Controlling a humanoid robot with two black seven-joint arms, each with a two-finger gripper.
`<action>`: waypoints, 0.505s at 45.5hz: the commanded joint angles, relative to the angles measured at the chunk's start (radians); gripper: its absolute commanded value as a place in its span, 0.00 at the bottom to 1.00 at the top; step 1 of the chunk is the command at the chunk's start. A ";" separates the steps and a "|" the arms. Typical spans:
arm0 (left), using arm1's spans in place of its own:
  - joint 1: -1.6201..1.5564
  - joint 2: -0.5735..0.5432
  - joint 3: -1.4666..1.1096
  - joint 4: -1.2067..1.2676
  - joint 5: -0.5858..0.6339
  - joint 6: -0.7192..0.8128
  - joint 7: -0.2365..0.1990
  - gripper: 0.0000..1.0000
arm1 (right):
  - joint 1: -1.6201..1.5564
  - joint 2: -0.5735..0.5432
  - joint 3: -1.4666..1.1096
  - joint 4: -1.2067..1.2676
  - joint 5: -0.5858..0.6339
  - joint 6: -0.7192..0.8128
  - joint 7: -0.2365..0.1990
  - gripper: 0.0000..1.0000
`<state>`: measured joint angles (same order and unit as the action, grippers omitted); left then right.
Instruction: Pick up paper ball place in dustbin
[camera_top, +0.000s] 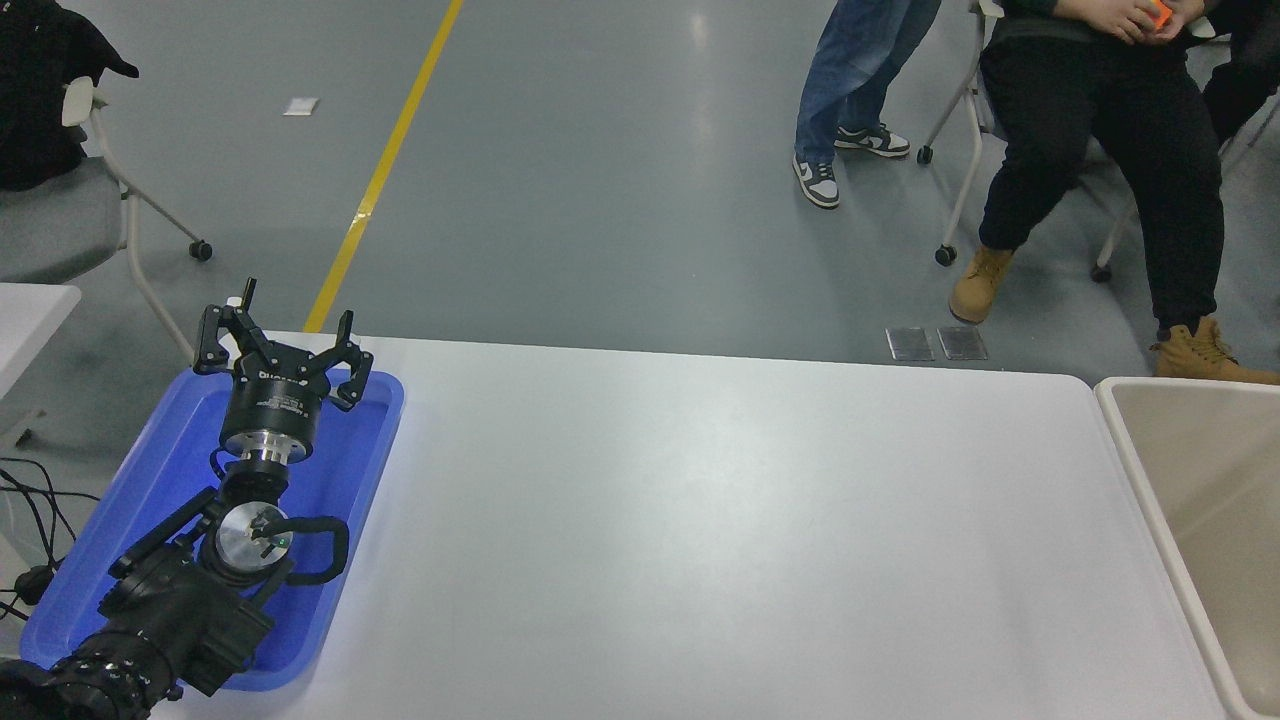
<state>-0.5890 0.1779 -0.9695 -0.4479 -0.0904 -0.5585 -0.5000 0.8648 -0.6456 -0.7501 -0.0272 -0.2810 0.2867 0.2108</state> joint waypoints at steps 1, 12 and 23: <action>0.000 0.000 0.000 0.000 0.000 0.000 0.000 1.00 | -0.173 0.012 0.124 -0.013 0.011 -0.107 -0.007 0.00; 0.000 0.000 0.000 0.000 0.000 0.000 0.000 1.00 | -0.277 0.057 0.216 -0.013 0.011 -0.164 -0.007 0.00; -0.002 0.000 0.000 0.000 0.000 0.000 0.000 1.00 | -0.334 0.116 0.236 -0.011 0.011 -0.221 -0.008 0.00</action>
<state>-0.5891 0.1780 -0.9695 -0.4479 -0.0906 -0.5585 -0.5001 0.6016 -0.5812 -0.5547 -0.0390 -0.2710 0.1278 0.2039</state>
